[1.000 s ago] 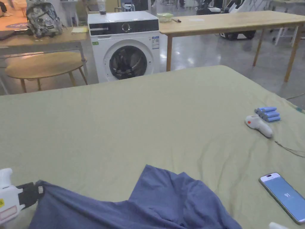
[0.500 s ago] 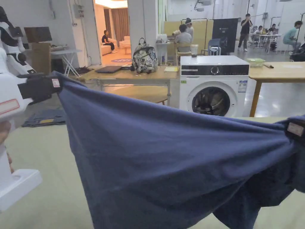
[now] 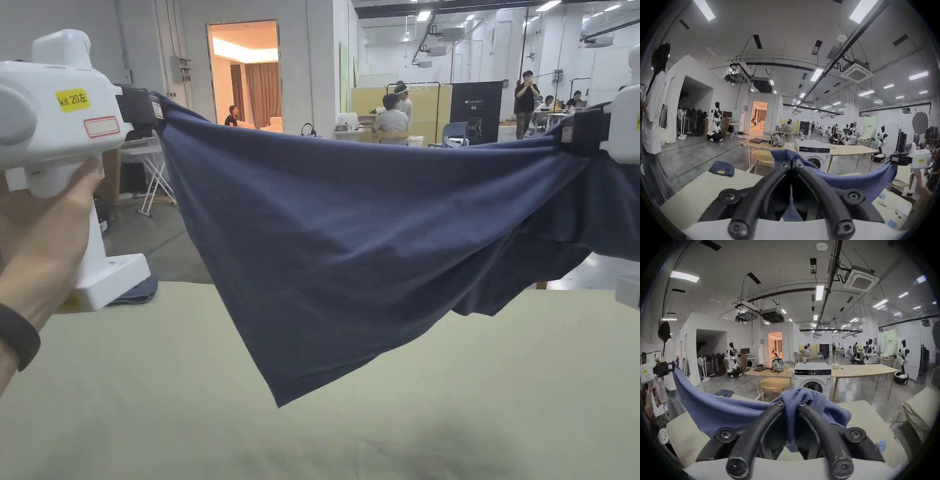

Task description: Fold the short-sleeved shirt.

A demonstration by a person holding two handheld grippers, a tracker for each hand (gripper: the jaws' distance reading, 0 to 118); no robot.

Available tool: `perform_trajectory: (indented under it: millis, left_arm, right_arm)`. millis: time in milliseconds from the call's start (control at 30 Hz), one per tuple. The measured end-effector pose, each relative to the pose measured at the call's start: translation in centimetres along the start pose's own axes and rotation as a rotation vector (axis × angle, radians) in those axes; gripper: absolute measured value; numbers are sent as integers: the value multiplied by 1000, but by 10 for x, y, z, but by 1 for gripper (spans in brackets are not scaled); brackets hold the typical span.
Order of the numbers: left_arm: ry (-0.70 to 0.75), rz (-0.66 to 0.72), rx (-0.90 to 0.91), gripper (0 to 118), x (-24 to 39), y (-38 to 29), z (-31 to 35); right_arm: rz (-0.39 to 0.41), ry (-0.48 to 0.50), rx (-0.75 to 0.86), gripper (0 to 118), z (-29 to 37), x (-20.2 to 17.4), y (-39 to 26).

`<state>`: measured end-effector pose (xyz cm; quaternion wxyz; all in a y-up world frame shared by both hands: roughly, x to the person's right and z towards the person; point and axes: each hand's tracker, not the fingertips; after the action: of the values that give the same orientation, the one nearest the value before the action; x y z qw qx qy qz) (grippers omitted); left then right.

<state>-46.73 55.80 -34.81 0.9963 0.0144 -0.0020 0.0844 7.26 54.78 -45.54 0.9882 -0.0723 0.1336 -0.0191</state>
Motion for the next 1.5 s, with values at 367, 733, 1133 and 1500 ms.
perform_trajectory:
  millis: [367,733,1133,1500]
  left_arm:
    - [-48,44,-230,0,-32,-122,-63]
    - [-22,193,-440,0,-48,-348,116]
    - [123,205,-594,0,-11,-425,295]
    - [75,31,-417,40,22,-351,282]
  right_arm:
    - [-35,-31,-178,6,-77,9,-98]
    - [-236,-37,-417,6,72,44,-379]
    - [-411,-132,-522,18,264,14,-478]
    - [-177,-196,-369,62,293,10,-420]
